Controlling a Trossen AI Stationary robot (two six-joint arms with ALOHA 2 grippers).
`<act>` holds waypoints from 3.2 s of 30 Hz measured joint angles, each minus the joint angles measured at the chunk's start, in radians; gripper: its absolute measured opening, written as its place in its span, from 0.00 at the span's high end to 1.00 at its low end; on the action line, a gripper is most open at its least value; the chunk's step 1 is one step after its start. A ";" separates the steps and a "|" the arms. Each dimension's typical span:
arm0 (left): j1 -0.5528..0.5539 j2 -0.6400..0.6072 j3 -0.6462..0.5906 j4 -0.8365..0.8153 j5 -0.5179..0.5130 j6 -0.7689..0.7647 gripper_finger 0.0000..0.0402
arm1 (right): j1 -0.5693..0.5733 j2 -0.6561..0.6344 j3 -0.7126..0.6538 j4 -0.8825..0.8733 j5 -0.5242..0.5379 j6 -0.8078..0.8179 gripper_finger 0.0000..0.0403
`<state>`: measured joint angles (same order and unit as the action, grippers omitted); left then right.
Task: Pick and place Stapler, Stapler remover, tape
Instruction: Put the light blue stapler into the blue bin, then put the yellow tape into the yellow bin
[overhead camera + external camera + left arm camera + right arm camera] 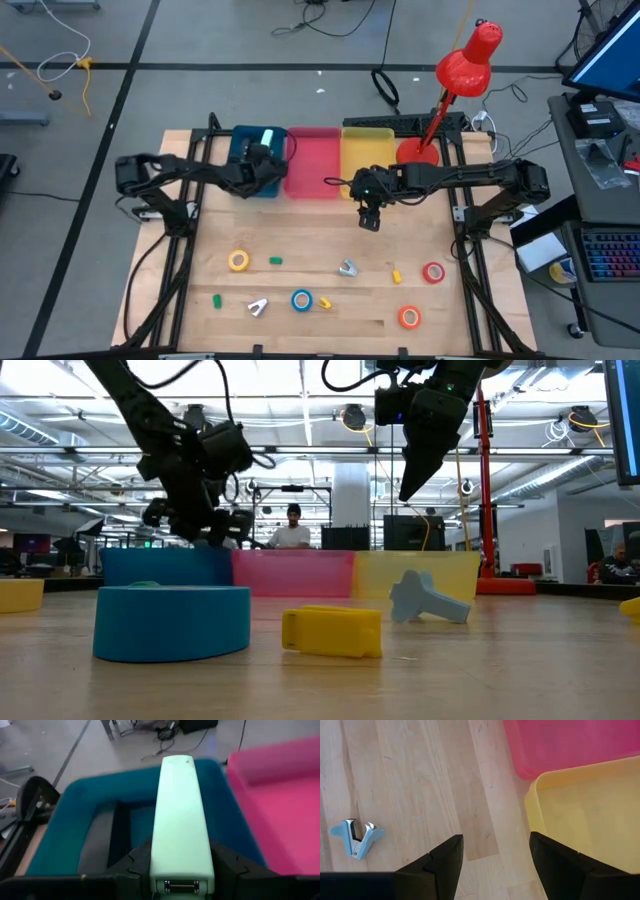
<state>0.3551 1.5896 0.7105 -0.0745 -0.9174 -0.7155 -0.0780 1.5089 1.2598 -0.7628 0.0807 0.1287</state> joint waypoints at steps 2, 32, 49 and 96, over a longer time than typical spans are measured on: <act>0.006 0.023 0.000 0.006 -0.001 -0.004 0.68 | 0.000 0.000 0.000 0.000 0.000 0.000 0.45; -0.017 -0.378 0.000 -0.005 0.178 0.243 0.40 | 0.000 0.000 0.001 0.001 0.001 0.001 0.45; -0.301 -0.708 0.000 -0.242 0.411 0.304 0.40 | 0.000 0.000 0.001 -0.060 -0.002 -0.021 0.45; -0.551 -0.693 0.000 -0.430 0.624 0.274 0.40 | -0.001 -0.975 -0.650 0.333 0.050 0.349 0.45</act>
<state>-0.1956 0.8963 0.7101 -0.5045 -0.2936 -0.4411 -0.0788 0.5344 0.6097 -0.4298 0.1307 0.4777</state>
